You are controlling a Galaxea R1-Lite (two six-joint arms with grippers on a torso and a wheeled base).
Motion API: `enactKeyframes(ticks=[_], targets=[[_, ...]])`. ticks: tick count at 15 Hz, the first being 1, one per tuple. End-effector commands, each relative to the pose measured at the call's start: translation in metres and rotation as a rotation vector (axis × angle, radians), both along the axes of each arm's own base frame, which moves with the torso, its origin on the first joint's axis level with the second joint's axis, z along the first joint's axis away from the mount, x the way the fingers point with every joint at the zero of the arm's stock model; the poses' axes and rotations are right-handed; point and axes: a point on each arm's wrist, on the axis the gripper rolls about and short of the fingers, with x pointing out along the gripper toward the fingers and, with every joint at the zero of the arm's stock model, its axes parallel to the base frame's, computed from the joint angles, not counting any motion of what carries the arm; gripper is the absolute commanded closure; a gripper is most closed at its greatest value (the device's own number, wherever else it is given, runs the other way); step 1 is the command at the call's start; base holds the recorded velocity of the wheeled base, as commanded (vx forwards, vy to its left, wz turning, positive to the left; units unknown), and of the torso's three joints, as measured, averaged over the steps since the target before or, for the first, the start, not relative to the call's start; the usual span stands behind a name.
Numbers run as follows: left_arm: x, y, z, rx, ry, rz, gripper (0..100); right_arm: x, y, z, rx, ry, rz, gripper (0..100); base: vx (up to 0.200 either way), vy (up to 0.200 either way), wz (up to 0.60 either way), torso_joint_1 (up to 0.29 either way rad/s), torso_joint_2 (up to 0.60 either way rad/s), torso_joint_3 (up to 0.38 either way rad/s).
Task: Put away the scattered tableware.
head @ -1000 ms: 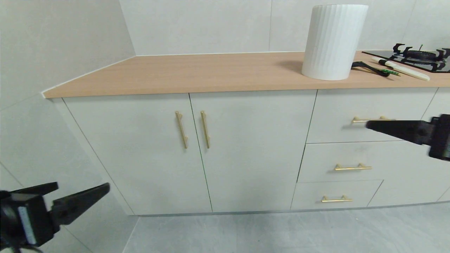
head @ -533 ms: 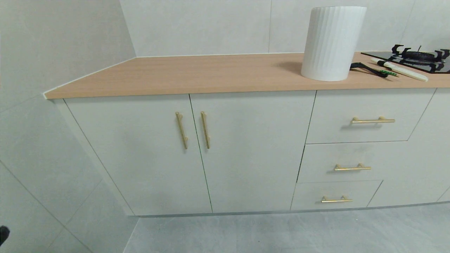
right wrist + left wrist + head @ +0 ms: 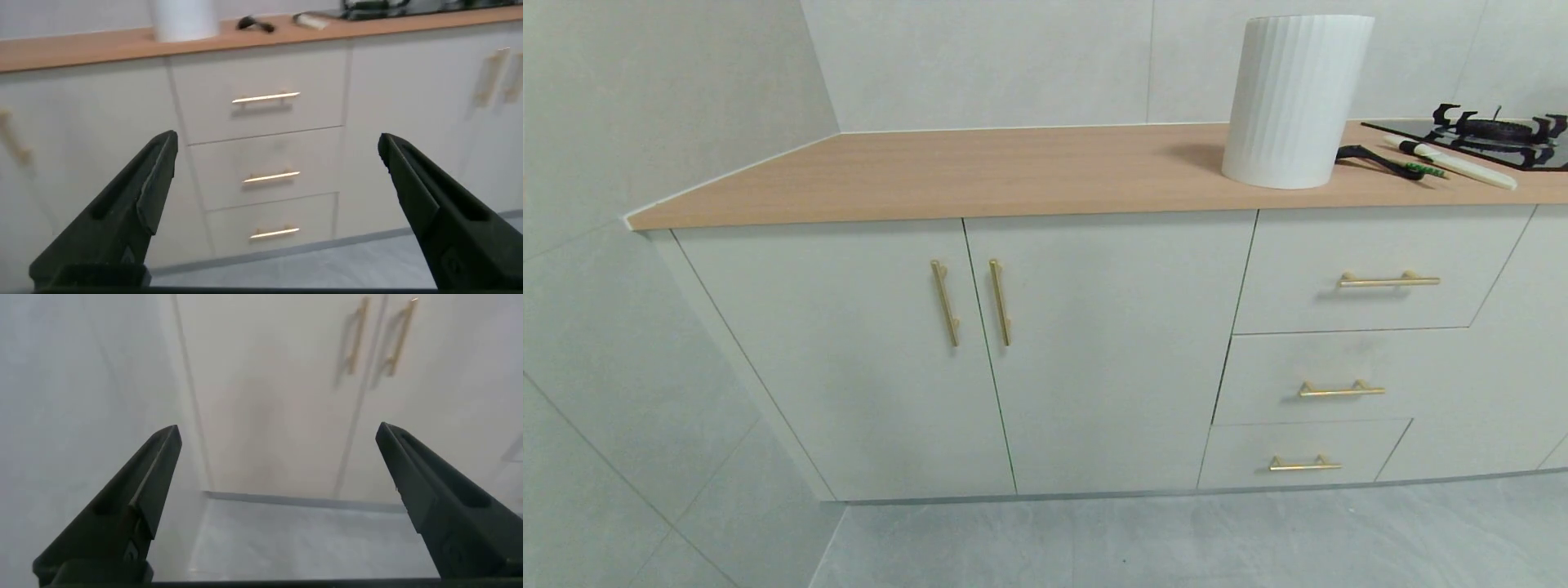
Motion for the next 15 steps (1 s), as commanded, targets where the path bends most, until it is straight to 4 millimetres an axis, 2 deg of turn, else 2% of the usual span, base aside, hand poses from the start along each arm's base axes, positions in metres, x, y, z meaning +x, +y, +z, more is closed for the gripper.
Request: enactKeyframes(ticks=[1, 3, 4, 6, 7, 10, 14, 15], targets=[[0.003, -0.002, -0.03, 0.033, 0.02, 0.063, 0, -0.004, 0.006, -0.021, -0.016, -0.018, -0.012, 0, 0.0, 0.0, 0.0, 0.0, 0.0, 0.0], [0.01, -0.001, -0.043, 0.038, 0.034, 0.066, 0, 0.019, 0.006, -0.056, -0.018, 0.117, 0.01, 0, 0.0, 0.0, 0.0, 0.0, 0.0, 0.0], [0.015, -0.002, -0.052, 0.041, 0.039, 0.064, 0, 0.034, 0.006, -0.079, -0.018, 0.16, 0.011, 0, 0.0, 0.0, 0.0, 0.0, 0.0, 0.0], [0.02, -0.002, -0.062, 0.038, 0.034, 0.061, 0, 0.048, 0.006, -0.103, -0.032, 0.152, 0.022, 0, 0.0, 0.0, 0.0, 0.0, 0.0, 0.0], [0.021, -0.002, -0.062, 0.034, 0.007, 0.022, 0, 0.049, 0.007, -0.11, -0.059, 0.179, 0.04, 0, 0.0, 0.0, 0.0, 0.0, 0.0, 0.0], [0.022, -0.005, -0.063, 0.022, 0.015, -0.096, 0, 0.05, 0.008, -0.11, -0.058, 0.179, 0.108, 0, 0.0, 0.0, 0.0, 0.0, 0.0, 0.0], [0.022, -0.005, -0.067, 0.019, 0.05, -0.112, 0, 0.05, 0.01, -0.11, -0.072, 0.186, 0.179, 0, 0.0, 0.0, 0.0, 0.0, 0.0, 0.0], [0.022, -0.005, -0.067, 0.018, 0.052, -0.113, 0, 0.05, 0.01, -0.115, -0.073, 0.236, 0.199, 0, 0.0, 0.0, 0.0, 0.0, 0.0, 0.0]])
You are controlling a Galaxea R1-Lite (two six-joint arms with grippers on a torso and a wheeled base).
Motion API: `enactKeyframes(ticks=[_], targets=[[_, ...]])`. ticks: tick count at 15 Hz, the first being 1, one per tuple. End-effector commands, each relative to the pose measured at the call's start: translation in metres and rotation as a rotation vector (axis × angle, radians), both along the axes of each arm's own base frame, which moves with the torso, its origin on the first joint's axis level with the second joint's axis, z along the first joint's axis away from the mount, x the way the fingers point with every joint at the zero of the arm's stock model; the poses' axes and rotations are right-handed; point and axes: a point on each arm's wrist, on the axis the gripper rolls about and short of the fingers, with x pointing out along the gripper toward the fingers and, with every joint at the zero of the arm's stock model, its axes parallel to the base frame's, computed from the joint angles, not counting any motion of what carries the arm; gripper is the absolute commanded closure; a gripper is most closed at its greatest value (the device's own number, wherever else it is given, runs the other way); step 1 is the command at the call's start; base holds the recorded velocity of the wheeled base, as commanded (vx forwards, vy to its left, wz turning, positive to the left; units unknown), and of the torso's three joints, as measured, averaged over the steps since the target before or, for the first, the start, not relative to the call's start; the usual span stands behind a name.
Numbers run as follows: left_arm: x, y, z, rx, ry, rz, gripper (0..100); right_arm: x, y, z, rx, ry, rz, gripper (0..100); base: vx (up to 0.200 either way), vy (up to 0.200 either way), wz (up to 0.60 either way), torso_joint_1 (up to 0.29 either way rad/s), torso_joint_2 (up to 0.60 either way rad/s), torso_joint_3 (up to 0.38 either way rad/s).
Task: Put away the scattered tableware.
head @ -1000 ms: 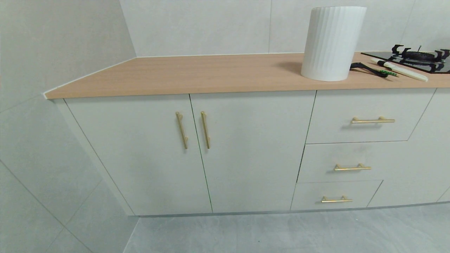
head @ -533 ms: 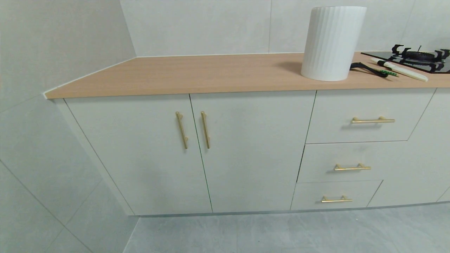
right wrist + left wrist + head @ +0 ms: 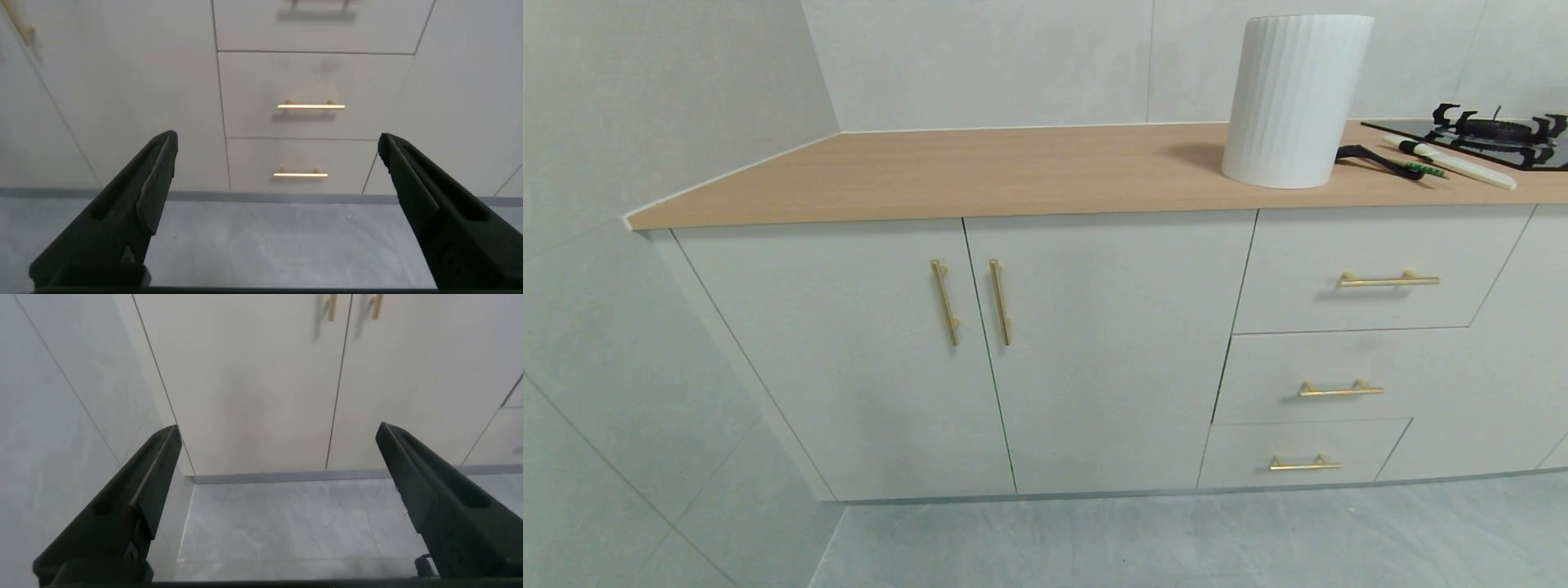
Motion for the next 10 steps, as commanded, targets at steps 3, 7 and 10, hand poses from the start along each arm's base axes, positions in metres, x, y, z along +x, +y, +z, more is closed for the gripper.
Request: enactKeyframes(ticks=[3, 7, 10], targets=[[0.0002, 0.0, -0.0004, 0.001, 0.004, 0.0, 0, 0.0, 0.0004, -0.0011, 0.009, 0.008, 0.021, 0, 0.0, 0.0, 0.0, 0.0, 0.0, 0.0], [0.0002, 0.0, -0.0003, -0.021, 0.002, 0.0, 0, 0.0, 0.0004, -0.001, 0.018, 0.007, 0.019, 0, 0.0, 0.0, 0.0, 0.0, 0.0, 0.0], [0.0003, -0.0001, -0.0001, -0.036, 0.002, -0.002, 0, -0.0001, 0.0004, -0.0005, 0.019, 0.006, 0.019, 0, 0.0, 0.0, 0.0, 0.0, 0.0, 0.0]])
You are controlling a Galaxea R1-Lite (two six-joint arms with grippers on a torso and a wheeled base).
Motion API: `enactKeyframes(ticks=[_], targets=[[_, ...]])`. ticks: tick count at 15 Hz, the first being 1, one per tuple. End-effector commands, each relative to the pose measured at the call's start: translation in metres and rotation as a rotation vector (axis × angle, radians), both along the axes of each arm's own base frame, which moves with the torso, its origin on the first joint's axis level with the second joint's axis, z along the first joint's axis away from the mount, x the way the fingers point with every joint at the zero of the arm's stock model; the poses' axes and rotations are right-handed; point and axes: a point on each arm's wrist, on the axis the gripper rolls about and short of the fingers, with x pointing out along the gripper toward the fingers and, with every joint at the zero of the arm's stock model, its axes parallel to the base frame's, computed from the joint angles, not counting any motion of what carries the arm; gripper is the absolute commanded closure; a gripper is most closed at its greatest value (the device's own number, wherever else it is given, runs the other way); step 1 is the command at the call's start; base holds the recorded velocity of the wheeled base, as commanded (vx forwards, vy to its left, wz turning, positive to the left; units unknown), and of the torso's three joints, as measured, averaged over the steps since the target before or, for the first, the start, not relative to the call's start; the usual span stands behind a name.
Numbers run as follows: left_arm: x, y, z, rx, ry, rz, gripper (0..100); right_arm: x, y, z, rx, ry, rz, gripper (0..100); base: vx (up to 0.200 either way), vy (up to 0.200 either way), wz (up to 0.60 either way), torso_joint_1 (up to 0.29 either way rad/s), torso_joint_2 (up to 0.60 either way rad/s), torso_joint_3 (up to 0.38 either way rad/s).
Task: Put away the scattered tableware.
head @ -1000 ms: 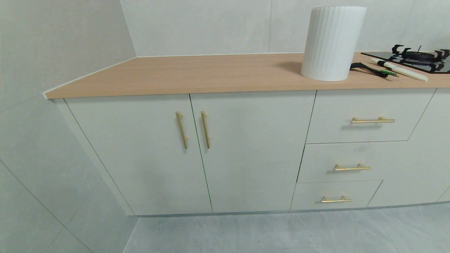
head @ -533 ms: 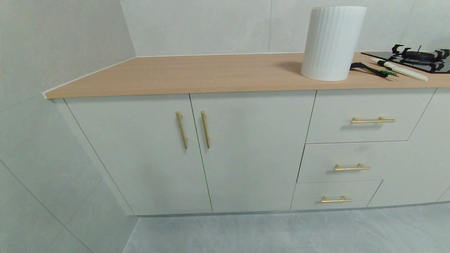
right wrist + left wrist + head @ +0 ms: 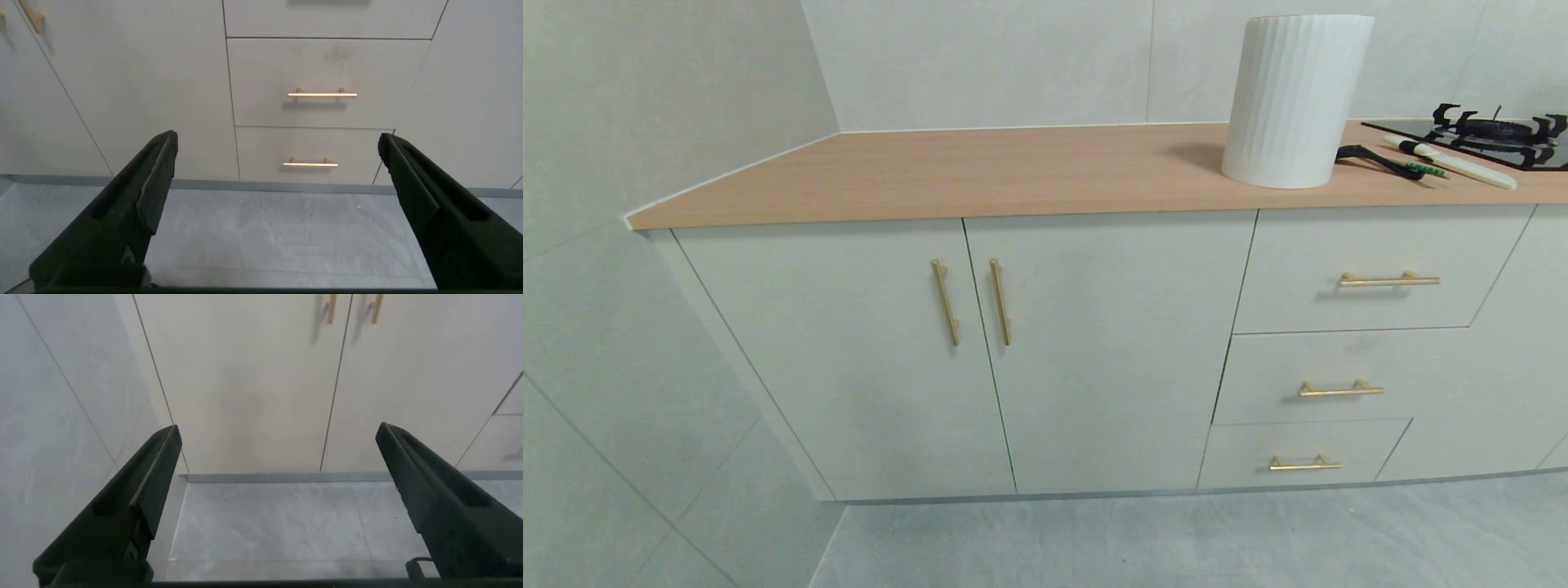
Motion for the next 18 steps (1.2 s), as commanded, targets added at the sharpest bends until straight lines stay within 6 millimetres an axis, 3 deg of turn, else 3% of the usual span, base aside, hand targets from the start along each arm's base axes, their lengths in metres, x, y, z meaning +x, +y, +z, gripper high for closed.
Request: enactKeyframes(ticks=[1, 4, 18], targets=[[0.0, 0.0, 0.0, 0.0, 0.0, 0.0, 0, 0.0, 0.0, 0.0005, 0.0, 0.0, 0.001, 0, 0.0, 0.0, 0.0, 0.0, 0.0, 0.0], [0.0001, 0.0, 0.0001, 0.0, 0.002, 0.0, 0, 0.0001, 0.0, 0.0, 0.0, 0.002, 0.001, 0, 0.0, 0.0, 0.0, 0.0, 0.0, 0.0], [0.0001, 0.0, 0.0001, -0.003, 0.002, -0.001, 0, 0.0001, 0.0, 0.0, 0.012, 0.003, 0.001, 0, 0.0, -0.2, 0.0, 0.004, 0.0, 0.001]])
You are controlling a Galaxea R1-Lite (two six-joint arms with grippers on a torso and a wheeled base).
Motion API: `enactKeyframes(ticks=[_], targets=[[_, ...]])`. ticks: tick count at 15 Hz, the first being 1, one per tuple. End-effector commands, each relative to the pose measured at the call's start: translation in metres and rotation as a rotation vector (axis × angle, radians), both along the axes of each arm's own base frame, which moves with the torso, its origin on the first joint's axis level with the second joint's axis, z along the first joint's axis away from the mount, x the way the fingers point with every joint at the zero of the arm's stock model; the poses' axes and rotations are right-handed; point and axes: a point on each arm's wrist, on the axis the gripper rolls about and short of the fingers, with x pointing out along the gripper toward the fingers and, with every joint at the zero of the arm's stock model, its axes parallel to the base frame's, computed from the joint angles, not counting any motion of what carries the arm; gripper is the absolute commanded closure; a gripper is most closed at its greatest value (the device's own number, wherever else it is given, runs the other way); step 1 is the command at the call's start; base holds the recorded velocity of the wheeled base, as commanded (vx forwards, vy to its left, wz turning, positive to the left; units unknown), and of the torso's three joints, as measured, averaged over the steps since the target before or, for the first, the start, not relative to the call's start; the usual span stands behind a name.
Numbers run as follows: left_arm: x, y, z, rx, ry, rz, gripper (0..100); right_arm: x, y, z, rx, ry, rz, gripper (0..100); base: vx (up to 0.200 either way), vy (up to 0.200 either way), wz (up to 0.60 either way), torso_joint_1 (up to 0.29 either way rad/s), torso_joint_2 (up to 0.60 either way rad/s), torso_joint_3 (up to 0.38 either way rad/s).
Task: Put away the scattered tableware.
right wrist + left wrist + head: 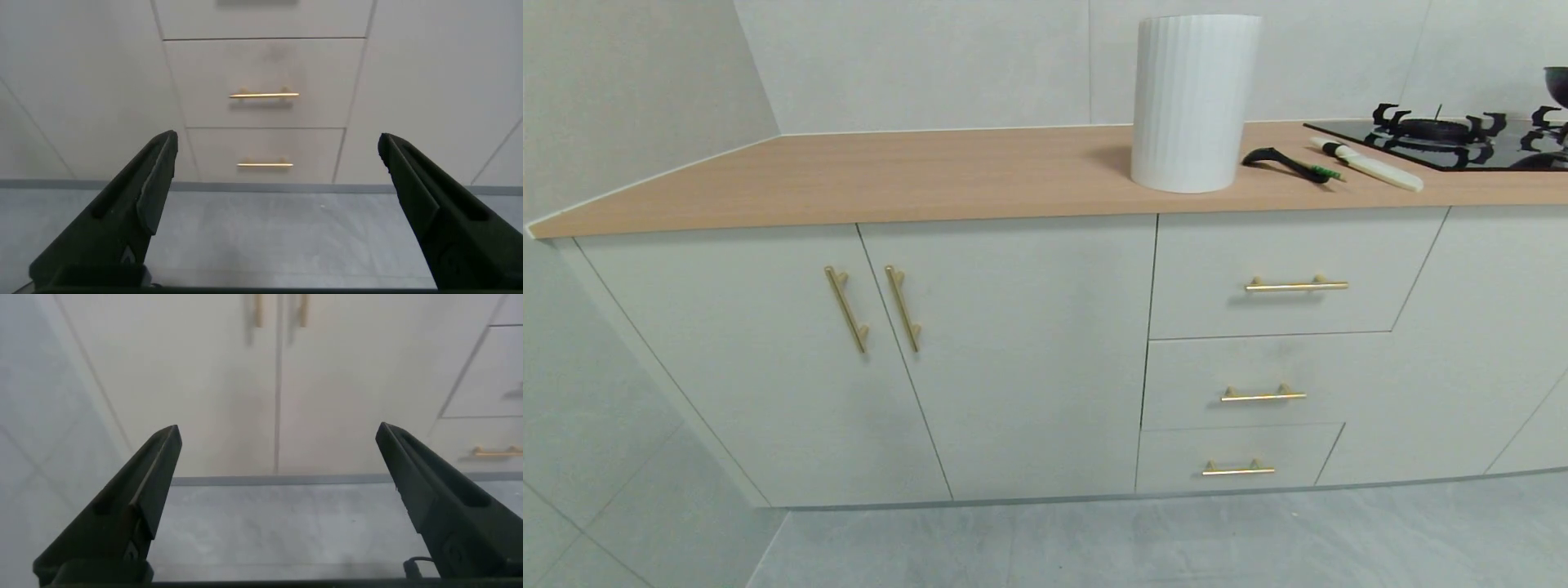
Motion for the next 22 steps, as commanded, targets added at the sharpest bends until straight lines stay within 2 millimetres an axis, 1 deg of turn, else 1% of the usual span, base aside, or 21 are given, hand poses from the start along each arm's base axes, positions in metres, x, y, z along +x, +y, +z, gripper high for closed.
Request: enactKeyframes(ticks=[1, 3, 7, 10, 18, 21, 22], targets=[[0.0001, 0.0, 0.0001, 0.0, 0.001, 0.001, 0, 0.0002, 0.0, -0.0002, 0.0, 0.002, 0.001, 0, 0.0, -0.2, 0.0, 0.012, 0.0, -0.002], [0.0001, 0.0, 0.0001, 0.0, 0.001, 0.001, 0, 0.0, -0.0001, 0.0003, 0.004, 0.001, -0.002, 0, 0.0, -0.2, 0.0, 0.0, 0.0, -0.007], [0.0001, 0.0, 0.0001, 0.0, 0.001, 0.001, 0, 0.0001, -0.0001, 0.0003, 0.006, 0.001, -0.005, 0, 0.0, 0.0, 0.0, 0.0, 0.0, 0.0], [0.0001, 0.0, 0.0001, 0.0, 0.001, 0.001, 0, 0.0002, -0.0002, -0.0002, 0.011, 0.002, -0.01, 0, 0.0, 0.0, 0.6, 0.002, 0.0, -0.001], [0.0001, 0.0, 0.0001, 0.001, 0.001, 0.001, 0, 0.0002, -0.0003, -0.0002, 0.012, 0.002, -0.013, 0, 0.0, 0.0, 0.0, 0.0, 0.0, 0.0], [0.0001, 0.0, 0.0001, 0.001, 0.001, 0.001, 0, 0.0002, -0.0004, -0.0002, 0.012, 0.002, -0.016, 0, 0.0, 0.0, -0.6, 0.001, -0.01, -0.001], [0.0001, 0.0, 0.0001, 0.001, 0.001, 0.001, 0, 0.0002, -0.0004, -0.0002, 0.012, 0.002, -0.016, 0, 0.0, 0.0, 0.0, 0.0, 0.0, 0.0]])
